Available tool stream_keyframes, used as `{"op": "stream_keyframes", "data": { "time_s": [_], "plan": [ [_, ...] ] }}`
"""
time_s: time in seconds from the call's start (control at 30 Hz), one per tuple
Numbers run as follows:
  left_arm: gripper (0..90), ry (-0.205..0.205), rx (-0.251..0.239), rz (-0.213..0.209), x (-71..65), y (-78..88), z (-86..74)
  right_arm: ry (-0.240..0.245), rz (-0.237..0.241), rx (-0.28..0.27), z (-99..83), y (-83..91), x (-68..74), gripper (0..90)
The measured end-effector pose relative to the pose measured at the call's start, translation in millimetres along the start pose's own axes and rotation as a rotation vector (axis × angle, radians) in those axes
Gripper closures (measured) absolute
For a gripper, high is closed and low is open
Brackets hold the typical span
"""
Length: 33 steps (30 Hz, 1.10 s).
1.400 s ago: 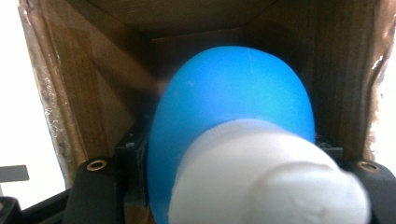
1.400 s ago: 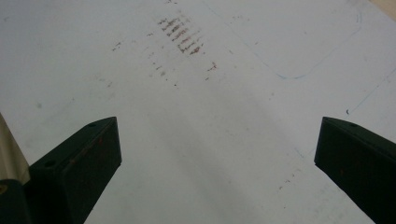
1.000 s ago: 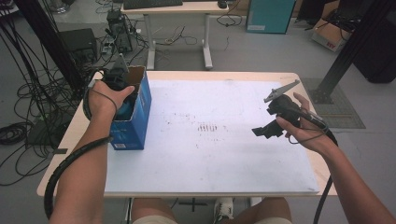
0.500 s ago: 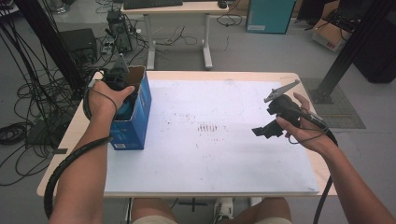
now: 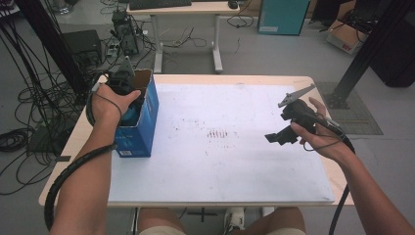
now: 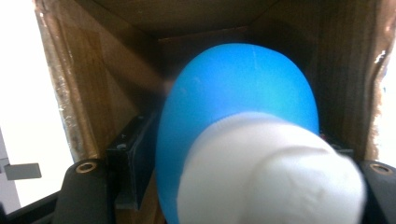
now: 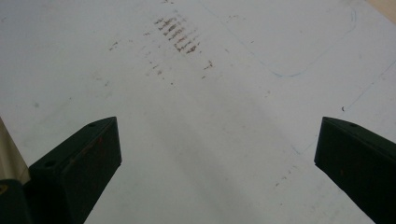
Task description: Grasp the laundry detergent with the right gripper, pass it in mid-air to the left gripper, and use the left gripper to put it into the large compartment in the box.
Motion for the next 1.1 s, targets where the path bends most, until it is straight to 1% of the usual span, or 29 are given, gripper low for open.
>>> {"op": "stream_keyframes", "data": {
  "time_s": [0.03,0.13,0.3,0.37,0.6,0.7,0.73,0.77,0.83,0.87,0.9,0.97,1.07,1.1],
  "plan": [
    [30.3,-0.004,-0.002,0.007,-0.3,1.6,0.1,0.015,0.002,0.005,-0.2,0.8,-1.3,0.4],
    [29.5,-0.012,-0.002,0.019,-1.3,5.3,0.3,0.001,-0.001,-0.003,0.9,1.2,-0.6,0.4],
    [28.1,-0.019,-0.011,0.033,-2.6,12.6,0.1,0.013,0.001,-0.008,2.1,1.6,-0.6,0.4],
    [27.7,-0.018,-0.014,0.036,-3.0,14.8,-0.2,0.004,0.0,-0.009,2.6,1.3,0.4,0.4],
    [27.6,-0.019,-0.013,0.044,-5.2,21.1,-1.6,0.011,0.006,-0.021,3.3,0.8,0.4,0.4],
    [27.6,-0.026,-0.012,0.055,-6.6,25.8,-2.6,0.005,0.005,-0.029,3.3,1.4,0.3,0.4],
    [27.6,-0.027,-0.013,0.057,-7.0,27.3,-3.0,0.019,0.007,-0.031,3.2,1.8,-0.7,0.4],
    [27.6,-0.026,-0.014,0.058,-7.2,27.9,-3.1,0.011,0.005,-0.032,3.1,2.2,-0.2,0.4],
    [27.4,-0.029,-0.013,0.063,-8.0,30.7,-4.0,0.012,0.007,-0.038,3.3,2.5,0.1,0.4],
    [27.4,-0.031,-0.015,0.066,-8.6,32.6,-4.6,0.023,0.009,-0.036,3.0,3.1,-0.5,0.4],
    [27.4,-0.031,-0.014,0.068,-9.2,34.0,-5.1,0.013,0.008,-0.04,3.0,3.2,0.5,0.4],
    [27.4,-0.033,-0.02,0.075,-10.2,37.7,-6.0,0.02,0.011,-0.042,2.8,3.8,0.3,0.4],
    [26.8,-0.039,-0.036,0.074,-11.8,47.4,-6.9,0.015,0.012,-0.043,2.3,3.5,1.4,0.4],
    [26.6,-0.043,-0.039,0.074,-12.4,49.6,-7.0,0.007,0.01,-0.042,2.0,3.2,2.4,0.4]
  ]
}}
Point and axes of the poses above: each handheld gripper's, and its own axes: y roughly backward along the jaws, z roughly out of its top, x roughly to its left, the point moved 3 cm from there along -y, roughly forward along the jaws, and after that the axes turned 4 degrees about -y, right-handed, at the moved point
